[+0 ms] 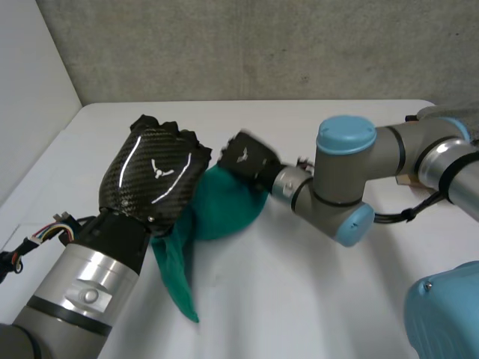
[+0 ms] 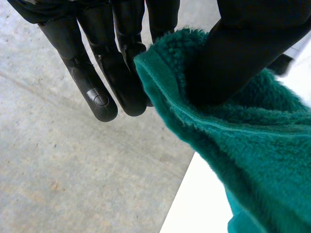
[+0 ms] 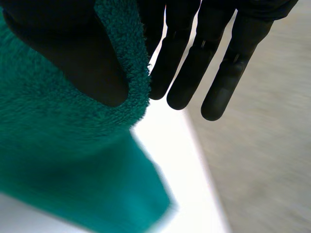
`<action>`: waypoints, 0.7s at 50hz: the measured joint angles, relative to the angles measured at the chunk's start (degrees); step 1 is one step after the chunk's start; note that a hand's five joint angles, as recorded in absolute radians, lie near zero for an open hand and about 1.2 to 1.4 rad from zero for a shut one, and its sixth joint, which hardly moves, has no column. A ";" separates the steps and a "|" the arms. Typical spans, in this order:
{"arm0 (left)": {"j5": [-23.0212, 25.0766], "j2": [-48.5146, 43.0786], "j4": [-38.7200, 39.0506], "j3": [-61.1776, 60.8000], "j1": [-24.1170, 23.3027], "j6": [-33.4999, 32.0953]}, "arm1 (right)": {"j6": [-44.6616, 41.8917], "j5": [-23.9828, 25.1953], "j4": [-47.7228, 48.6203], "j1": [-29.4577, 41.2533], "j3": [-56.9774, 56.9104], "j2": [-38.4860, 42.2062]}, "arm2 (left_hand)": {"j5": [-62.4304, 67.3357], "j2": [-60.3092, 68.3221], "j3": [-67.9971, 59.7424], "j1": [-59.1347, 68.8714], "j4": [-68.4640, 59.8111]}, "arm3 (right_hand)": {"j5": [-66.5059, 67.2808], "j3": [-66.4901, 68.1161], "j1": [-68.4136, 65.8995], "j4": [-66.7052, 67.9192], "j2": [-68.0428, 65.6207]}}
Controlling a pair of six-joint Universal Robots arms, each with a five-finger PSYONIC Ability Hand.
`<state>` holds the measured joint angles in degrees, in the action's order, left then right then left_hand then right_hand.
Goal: Fold the laundry.
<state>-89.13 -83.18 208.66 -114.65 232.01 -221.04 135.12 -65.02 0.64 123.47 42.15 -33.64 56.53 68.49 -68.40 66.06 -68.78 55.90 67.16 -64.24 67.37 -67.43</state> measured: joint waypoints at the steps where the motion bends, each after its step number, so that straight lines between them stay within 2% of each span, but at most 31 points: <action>1: 0.01 -0.10 0.10 0.02 0.33 0.01 | -0.07 -1.05 0.44 0.00 -0.06 -0.27 | 0.00 0.00 0.00 0.05 0.00 | 0.00 0.49 0.00 0.56 -0.07; 2: 0.06 -0.37 0.30 0.11 1.14 0.02 | -0.16 -5.35 2.41 -0.09 0.27 -1.91 | 0.00 0.00 0.00 0.00 0.00 | 0.01 0.84 0.00 0.96 -0.07; 7: 0.26 -2.70 1.20 1.56 5.32 0.09 | 0.21 -13.23 7.42 -0.73 7.24 -10.88 | 0.00 0.00 0.00 0.05 0.00 | 0.05 0.86 0.00 1.15 -0.07; 14: 0.30 -10.24 3.45 6.93 9.23 1.59 | 0.48 -18.14 10.69 -3.00 27.24 -27.94 | 0.00 0.00 0.00 0.00 0.00 | 0.05 0.86 0.00 1.19 -0.07; 20: 0.43 -19.13 4.25 11.83 9.04 6.08 | 0.33 -24.91 5.53 -3.59 41.85 -37.37 | 0.00 0.00 0.00 0.05 0.00 | 0.06 0.93 0.00 1.19 -0.08; 26: 1.50 -27.22 3.88 14.59 7.49 9.12 | 2.96 -28.29 -1.86 -1.75 48.06 -38.54 | 0.00 0.00 0.00 0.05 0.00 | 0.80 1.01 0.00 1.20 -0.08; 31: 2.43 -30.91 3.54 15.33 5.89 9.49 | 10.04 -28.18 -5.71 2.73 47.98 -34.06 | -1.31 -1.80 1.82 -1.67 1.86 | 0.05 -1.50 0.35 -1.67 1.79; 32: 2.46 -31.03 3.52 15.35 5.80 9.48 | 10.94 -28.09 -5.90 3.15 47.66 -33.46 | -1.31 -1.80 1.82 -1.67 1.86 | -3.64 -5.38 4.03 -5.57 5.65; 33: 2.48 -31.17 3.17 15.31 5.45 9.48 | 13.11 -27.82 -6.20 3.88 46.58 -32.07 | -9.89 -11.54 11.43 -11.29 11.74 | -16.15 -17.53 16.13 -17.71 18.24; 35: 2.40 -30.50 2.39 15.19 5.27 9.54 | 14.65 -27.56 -6.21 3.83 45.25 -31.21 | -21.65 -23.60 23.26 -23.76 23.91 | -33.64 -34.11 31.86 -34.49 35.41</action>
<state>-86.73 -113.68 211.06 -99.45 237.27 -211.51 149.77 -92.58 -5.57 127.30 87.39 -64.85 34.88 44.89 -45.14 42.29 -44.87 22.26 33.05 -32.39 32.88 -32.02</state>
